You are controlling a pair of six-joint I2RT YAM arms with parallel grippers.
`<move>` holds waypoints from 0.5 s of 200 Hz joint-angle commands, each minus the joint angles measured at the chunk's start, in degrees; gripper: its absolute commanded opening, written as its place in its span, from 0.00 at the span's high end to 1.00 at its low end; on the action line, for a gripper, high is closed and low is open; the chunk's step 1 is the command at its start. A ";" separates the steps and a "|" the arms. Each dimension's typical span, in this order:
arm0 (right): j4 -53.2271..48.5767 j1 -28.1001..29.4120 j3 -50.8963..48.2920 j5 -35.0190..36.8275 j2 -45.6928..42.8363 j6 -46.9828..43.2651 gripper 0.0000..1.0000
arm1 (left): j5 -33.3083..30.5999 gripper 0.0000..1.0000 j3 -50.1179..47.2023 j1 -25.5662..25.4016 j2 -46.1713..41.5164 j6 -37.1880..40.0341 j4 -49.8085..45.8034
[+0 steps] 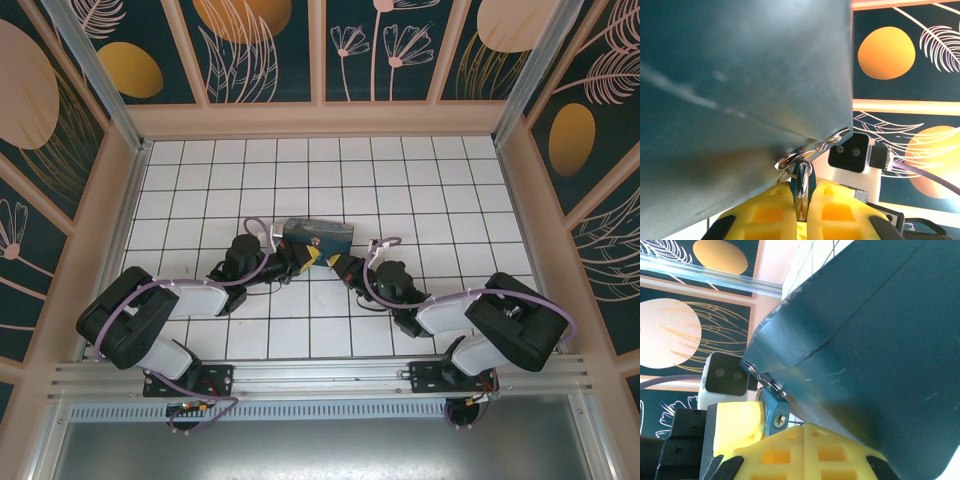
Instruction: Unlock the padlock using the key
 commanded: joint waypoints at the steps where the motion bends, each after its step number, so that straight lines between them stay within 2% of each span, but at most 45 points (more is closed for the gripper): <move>1: 0.37 0.41 1.52 0.24 -0.52 -0.98 1.00 | 1.24 1.00 1.17 -0.31 0.03 1.08 1.75; 100: -2.34 0.41 1.85 0.60 -3.46 -1.94 1.00 | 0.93 1.00 0.79 -0.29 0.66 1.53 1.99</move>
